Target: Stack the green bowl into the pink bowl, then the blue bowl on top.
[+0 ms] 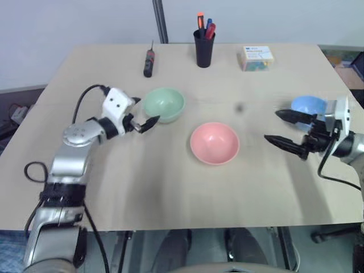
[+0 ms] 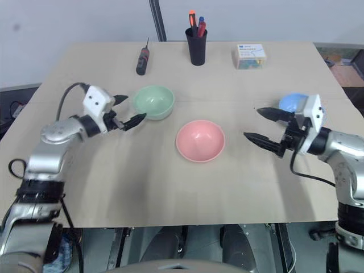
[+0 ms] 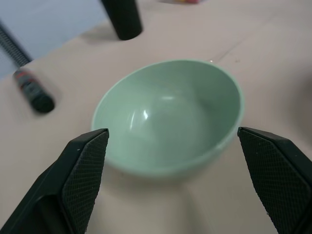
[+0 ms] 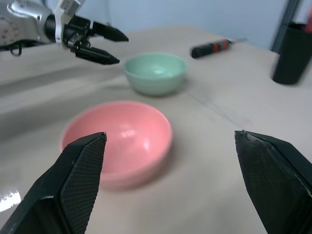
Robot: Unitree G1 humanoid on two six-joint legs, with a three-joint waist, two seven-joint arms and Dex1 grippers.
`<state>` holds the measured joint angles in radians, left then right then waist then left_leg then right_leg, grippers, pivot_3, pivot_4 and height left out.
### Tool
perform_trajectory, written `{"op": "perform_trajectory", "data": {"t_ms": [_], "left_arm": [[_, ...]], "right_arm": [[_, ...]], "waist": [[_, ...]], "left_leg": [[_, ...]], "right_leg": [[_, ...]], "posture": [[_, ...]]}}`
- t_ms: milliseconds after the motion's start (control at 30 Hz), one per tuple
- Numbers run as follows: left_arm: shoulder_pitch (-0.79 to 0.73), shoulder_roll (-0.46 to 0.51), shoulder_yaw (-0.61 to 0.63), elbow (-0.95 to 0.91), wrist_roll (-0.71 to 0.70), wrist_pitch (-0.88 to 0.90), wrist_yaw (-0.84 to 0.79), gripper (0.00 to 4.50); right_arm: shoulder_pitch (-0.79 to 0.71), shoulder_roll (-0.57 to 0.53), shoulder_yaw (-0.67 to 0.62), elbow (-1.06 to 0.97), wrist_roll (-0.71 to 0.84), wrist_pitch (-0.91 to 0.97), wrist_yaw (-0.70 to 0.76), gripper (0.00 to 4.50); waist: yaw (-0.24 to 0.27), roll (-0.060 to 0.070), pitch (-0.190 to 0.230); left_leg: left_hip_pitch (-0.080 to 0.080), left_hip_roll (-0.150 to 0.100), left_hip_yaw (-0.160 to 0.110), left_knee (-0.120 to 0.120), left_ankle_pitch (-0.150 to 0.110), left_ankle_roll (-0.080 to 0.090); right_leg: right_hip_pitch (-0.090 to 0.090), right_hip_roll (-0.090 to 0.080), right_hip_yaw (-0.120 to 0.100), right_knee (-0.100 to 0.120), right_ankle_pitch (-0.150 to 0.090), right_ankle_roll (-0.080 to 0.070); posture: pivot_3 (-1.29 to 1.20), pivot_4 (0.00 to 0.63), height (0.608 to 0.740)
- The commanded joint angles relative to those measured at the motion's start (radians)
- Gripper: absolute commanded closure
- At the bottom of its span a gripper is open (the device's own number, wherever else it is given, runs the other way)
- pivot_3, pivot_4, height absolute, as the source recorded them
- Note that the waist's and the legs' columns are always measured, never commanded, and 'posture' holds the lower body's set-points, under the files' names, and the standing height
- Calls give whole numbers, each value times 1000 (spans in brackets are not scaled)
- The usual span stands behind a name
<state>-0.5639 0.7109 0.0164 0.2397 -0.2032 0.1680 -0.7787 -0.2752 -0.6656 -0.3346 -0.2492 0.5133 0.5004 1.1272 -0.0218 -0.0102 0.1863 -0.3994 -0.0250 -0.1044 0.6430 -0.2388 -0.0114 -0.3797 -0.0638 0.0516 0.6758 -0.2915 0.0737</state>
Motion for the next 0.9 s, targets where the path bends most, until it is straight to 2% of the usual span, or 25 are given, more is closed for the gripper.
{"op": "perform_trajectory", "data": {"t_ms": [33,200,600,700,833,900], "left_arm": [[-123,-25,-58,172,68,-140,-75,0],[-244,-58,-97,361,112,-241,-156,0],[-341,-74,-141,581,168,-322,-315,0],[-340,-77,-139,595,174,-334,-338,685],[-338,-82,-130,602,179,-336,-346,2063],[-338,-85,-130,599,182,-337,-346,2924]], "right_arm": [[36,-31,-52,7,10,-80,-7,86],[73,-48,-67,-11,24,-105,-45,86],[85,-75,-55,-25,40,-119,-98,86],[80,-81,-50,-24,43,-119,-106,0],[75,-86,-41,-24,41,-121,-112,0],[72,-89,-37,-20,40,-121,-115,0]], "waist": [[-4,0,0],[-11,0,0],[-19,-1,0],[-19,-1,0],[-19,-1,0],[-19,-1,0]], "left_leg": [[0,0,0,0,0,0],[-1,0,0,2,0,0],[-2,0,-1,5,0,0],[-2,0,-1,5,0,0],[-2,0,-2,5,0,0],[-2,0,-2,5,0,0]], "right_leg": [[0,0,0,0,0,0],[0,0,0,1,0,0],[0,1,-1,3,0,1],[0,1,-1,3,0,1],[0,1,-1,3,0,1],[0,1,-1,3,0,1]], "posture": [[0,150,740],[0,150,740],[0,150,740],[0,150,740],[0,150,740],[0,150,740]]}}
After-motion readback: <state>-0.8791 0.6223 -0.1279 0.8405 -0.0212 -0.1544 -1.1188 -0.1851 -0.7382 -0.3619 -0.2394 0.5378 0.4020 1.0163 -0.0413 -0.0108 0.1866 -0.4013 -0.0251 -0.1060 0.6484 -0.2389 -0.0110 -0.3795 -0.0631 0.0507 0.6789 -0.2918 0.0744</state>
